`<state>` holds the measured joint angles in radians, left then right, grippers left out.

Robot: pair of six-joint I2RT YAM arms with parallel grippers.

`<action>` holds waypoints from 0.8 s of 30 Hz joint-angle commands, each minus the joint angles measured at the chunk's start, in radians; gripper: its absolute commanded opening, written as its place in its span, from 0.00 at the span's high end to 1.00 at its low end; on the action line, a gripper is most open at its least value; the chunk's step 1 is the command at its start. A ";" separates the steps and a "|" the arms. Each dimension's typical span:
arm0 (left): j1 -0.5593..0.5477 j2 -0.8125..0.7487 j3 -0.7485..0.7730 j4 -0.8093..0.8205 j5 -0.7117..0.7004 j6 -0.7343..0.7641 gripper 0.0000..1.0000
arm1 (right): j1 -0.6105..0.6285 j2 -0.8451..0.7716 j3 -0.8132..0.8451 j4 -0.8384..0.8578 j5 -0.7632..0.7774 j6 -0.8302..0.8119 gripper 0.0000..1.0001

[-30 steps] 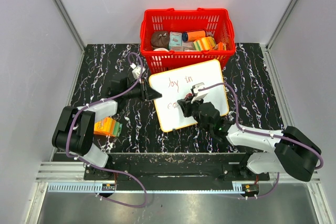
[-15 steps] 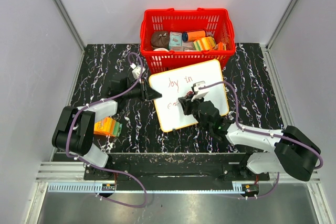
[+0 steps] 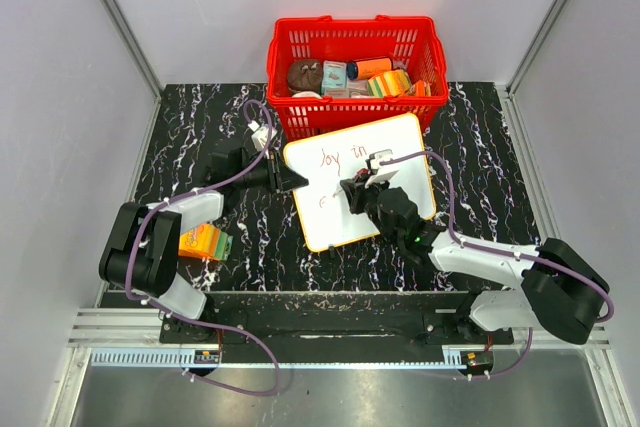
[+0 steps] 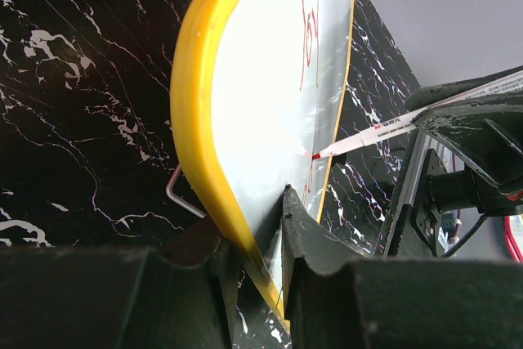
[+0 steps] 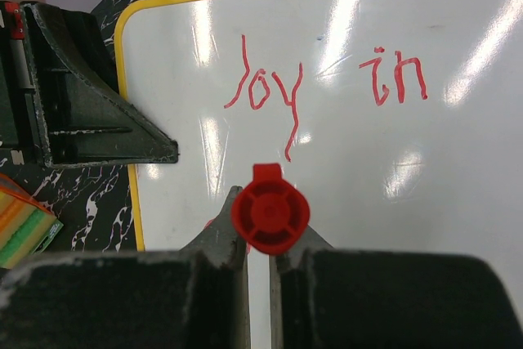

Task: Write a sentence on the whiteboard
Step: Write on the whiteboard with the whiteboard.

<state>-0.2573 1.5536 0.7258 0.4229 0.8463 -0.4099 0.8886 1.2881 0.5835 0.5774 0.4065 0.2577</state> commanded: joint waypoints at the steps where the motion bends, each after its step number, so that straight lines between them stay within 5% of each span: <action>1: -0.030 0.028 -0.003 -0.059 -0.135 0.201 1.00 | -0.011 0.004 0.026 -0.010 0.011 -0.009 1.00; 24: -0.030 0.031 -0.002 -0.064 -0.136 0.204 1.00 | -0.011 -0.041 -0.048 -0.086 -0.008 0.035 1.00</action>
<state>-0.2573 1.5536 0.7273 0.4164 0.8444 -0.4099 0.8875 1.2613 0.5552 0.5434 0.3977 0.2905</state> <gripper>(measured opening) 0.244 0.099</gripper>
